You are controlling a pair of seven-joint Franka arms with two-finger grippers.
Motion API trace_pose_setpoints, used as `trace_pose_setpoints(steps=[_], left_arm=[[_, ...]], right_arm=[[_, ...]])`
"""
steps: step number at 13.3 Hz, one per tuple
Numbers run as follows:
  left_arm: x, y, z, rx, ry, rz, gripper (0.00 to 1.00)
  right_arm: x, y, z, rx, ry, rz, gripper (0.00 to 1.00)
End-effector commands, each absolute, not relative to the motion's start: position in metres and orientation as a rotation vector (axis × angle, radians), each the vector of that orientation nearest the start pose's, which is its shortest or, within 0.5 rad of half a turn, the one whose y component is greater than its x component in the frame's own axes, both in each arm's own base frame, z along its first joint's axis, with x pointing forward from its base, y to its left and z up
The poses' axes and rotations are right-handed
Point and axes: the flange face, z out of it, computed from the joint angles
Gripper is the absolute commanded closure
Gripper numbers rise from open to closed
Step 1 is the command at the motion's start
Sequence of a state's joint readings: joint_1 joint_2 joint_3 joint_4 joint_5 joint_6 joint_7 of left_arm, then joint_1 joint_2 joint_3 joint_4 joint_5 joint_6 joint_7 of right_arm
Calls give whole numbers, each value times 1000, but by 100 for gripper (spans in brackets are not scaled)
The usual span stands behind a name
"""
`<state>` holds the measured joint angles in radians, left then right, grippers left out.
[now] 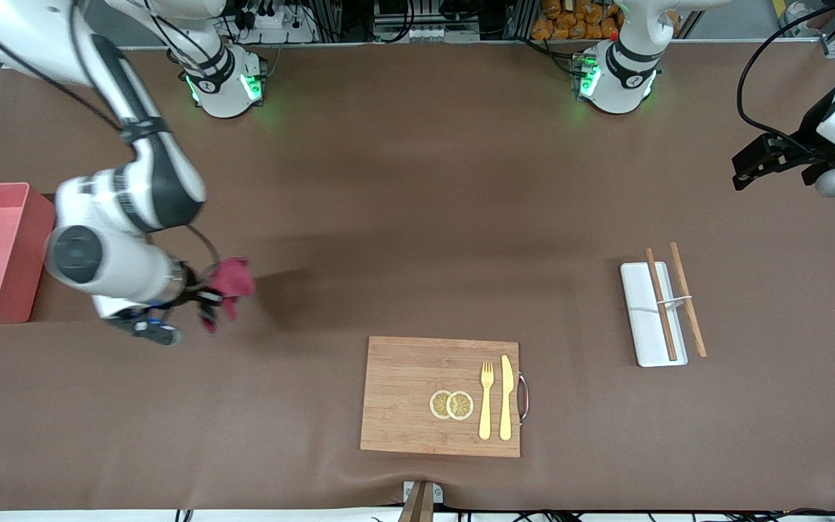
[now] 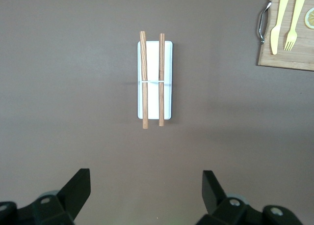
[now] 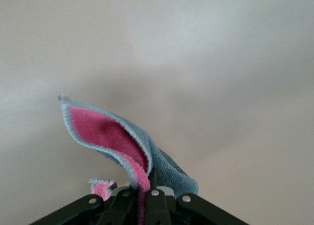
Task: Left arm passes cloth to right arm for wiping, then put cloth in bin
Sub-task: 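Move the cloth over the pink bin and open the right gripper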
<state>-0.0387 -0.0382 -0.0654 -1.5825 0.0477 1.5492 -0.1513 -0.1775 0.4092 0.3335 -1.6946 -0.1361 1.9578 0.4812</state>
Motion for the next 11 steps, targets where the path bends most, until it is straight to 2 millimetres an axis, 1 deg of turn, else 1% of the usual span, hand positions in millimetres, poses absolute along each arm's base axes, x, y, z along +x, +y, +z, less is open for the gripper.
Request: trace_pose_setpoints(steps=[1,2,3,4,5,6,7,8,9,11], left_arm=[[528,-45,643,-3113,-59,-14,0],[528,-41,644,-3113,-71,-16,0],[527,-41,645,-3113,-71,-21,0],[526,-44,645,-3115,-61,-21,0],[526,-44,646,-3114,-61,-24,0],[526,-45,646,-3115,-59,-23,0],[526,-45,645,-3115,-59,-21,0],[527,-45,645,-3115,-59,-19,0],[527,-47,645,-3124,-56,-17,0],[527,-47,645,-3134,-58,-16,0]], right_arm=[[632,-12,400,-3161,200,167,100],[631,-56,415,-3161,96,148,100],[629,-102,433,-3155,22,151,100],[623,-142,448,-3145,-40,172,100],[617,-179,460,-3138,-96,168,100],[608,-213,464,-3137,-164,158,100],[599,-246,465,-3159,-247,162,100],[595,-279,459,-3194,-315,187,100],[589,-318,449,-3217,-388,212,100],[584,-372,416,-3207,-483,160,100]])
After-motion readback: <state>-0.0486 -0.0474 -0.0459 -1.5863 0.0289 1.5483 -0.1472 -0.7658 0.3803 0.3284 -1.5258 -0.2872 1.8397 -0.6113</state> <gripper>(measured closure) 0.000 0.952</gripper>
